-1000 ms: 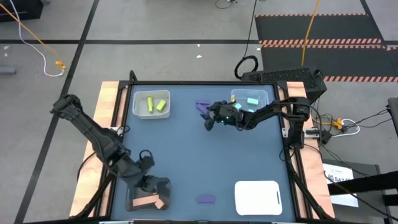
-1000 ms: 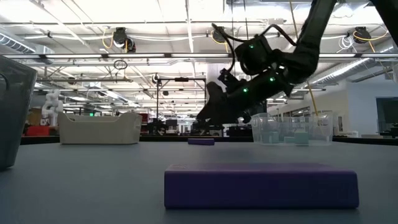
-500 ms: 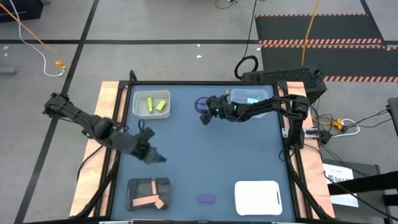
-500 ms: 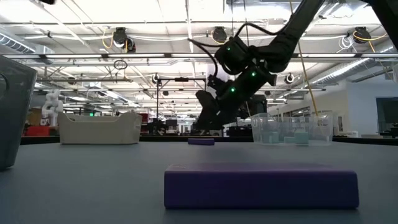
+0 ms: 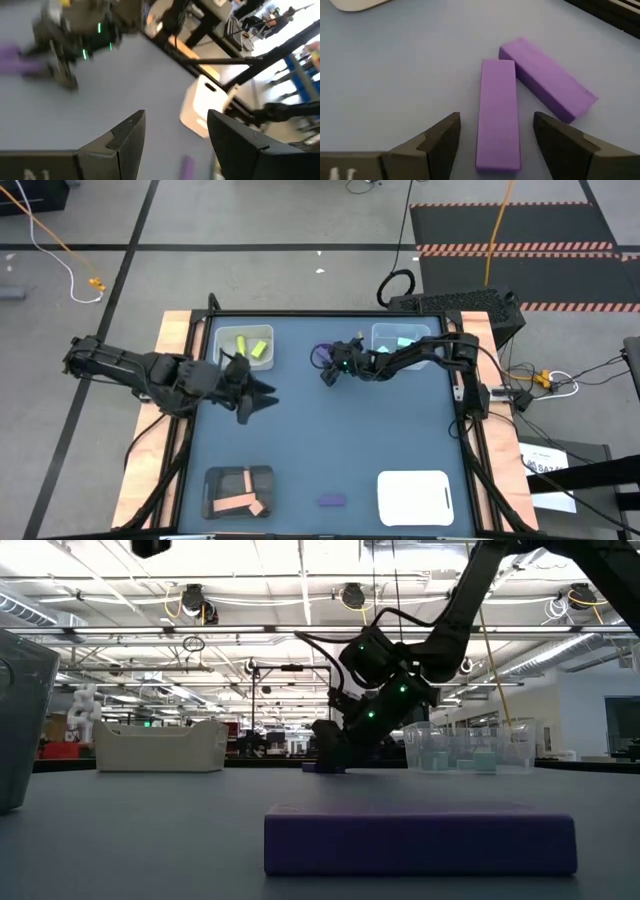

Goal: Sort & place blocks by color
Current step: Put the purple block into the white bin

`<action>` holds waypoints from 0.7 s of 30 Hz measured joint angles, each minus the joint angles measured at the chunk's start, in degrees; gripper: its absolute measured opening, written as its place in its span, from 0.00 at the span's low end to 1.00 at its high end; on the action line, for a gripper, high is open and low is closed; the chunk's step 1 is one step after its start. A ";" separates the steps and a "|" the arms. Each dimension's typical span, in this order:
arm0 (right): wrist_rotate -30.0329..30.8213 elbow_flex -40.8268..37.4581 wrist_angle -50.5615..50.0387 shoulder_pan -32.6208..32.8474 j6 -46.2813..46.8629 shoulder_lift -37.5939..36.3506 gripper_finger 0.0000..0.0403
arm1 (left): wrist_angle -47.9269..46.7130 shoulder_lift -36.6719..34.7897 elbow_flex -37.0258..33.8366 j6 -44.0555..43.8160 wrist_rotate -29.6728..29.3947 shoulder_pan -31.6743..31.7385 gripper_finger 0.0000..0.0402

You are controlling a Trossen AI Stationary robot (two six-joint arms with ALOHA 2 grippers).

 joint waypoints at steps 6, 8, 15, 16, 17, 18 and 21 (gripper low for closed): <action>-1.94 0.12 -0.91 -0.10 0.28 0.69 0.44 | 4.36 1.21 0.04 10.87 -5.79 0.19 0.53; -2.14 0.12 -2.09 -0.12 1.29 0.72 0.34 | 5.93 1.78 0.08 12.42 -5.99 0.42 0.53; -4.88 0.01 -2.32 -0.17 2.55 0.10 0.21 | 5.43 4.90 0.08 14.04 -6.01 0.39 0.53; -4.92 -0.02 -2.41 -0.17 2.55 -0.52 0.21 | 5.48 5.52 0.09 14.42 -6.01 0.40 0.53; -5.48 -0.04 -2.70 -0.20 2.54 -1.18 0.21 | 5.35 6.15 0.07 14.99 -6.01 0.40 0.53; -6.19 -0.13 -3.10 -0.20 2.48 -2.02 0.21 | 5.30 6.86 0.07 15.67 -6.01 0.40 0.53; -8.03 -0.44 -4.93 0.20 0.26 -5.94 0.21 | 5.07 9.09 0.07 16.85 -7.88 0.38 0.53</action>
